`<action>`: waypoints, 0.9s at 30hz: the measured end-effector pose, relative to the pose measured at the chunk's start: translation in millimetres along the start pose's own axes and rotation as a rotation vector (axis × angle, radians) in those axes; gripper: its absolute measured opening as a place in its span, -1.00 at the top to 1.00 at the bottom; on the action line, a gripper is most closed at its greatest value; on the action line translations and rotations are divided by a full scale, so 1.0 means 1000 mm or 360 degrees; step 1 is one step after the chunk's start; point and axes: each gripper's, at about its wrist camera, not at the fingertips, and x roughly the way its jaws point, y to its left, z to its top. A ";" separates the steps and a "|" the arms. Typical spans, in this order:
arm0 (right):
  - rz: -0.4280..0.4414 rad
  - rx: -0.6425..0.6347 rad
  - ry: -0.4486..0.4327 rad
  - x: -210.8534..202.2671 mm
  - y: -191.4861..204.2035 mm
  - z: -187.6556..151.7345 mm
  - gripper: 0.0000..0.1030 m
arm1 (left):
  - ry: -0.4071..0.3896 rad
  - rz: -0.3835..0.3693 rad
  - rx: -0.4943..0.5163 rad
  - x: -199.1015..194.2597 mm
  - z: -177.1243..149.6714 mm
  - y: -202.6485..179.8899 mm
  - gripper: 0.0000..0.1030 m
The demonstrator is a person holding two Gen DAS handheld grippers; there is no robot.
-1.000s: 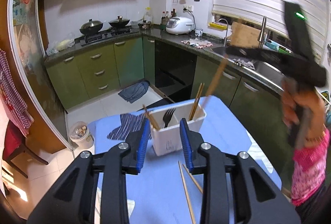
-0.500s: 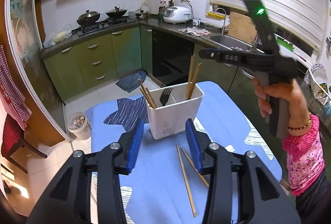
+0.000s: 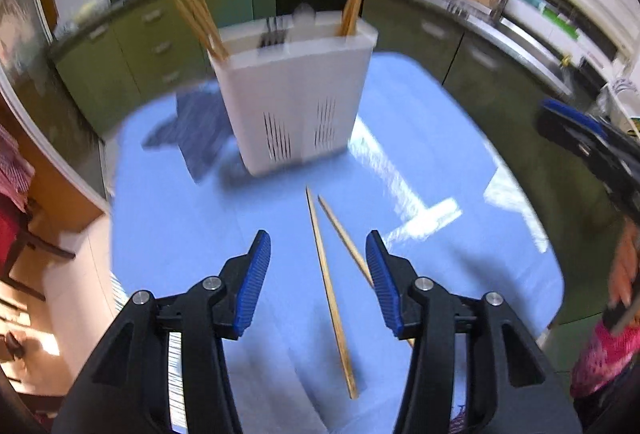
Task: Organize utensils
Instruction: 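Lower the left gripper to the remaining chopsticks and close on one, then lift the chopstick with the left gripper while the right gripper grasps the last one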
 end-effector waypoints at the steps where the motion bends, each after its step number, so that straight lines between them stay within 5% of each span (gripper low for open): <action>1: -0.0011 0.0009 0.0033 0.003 -0.003 -0.012 0.40 | 0.0039 0.0009 0.0001 0.013 -0.002 -0.001 0.08; 8: 0.0004 0.0078 0.0176 0.021 -0.019 -0.059 0.40 | 0.0219 0.0058 -0.0060 0.078 -0.009 0.001 0.23; 17: 0.0015 0.0163 0.0215 0.031 -0.031 -0.060 0.28 | 0.0282 0.0081 -0.0058 0.111 -0.001 -0.001 0.31; 27: 0.0029 0.0212 0.0239 0.034 -0.039 -0.062 0.28 | 0.0315 0.0101 -0.0035 0.122 0.004 -0.007 0.80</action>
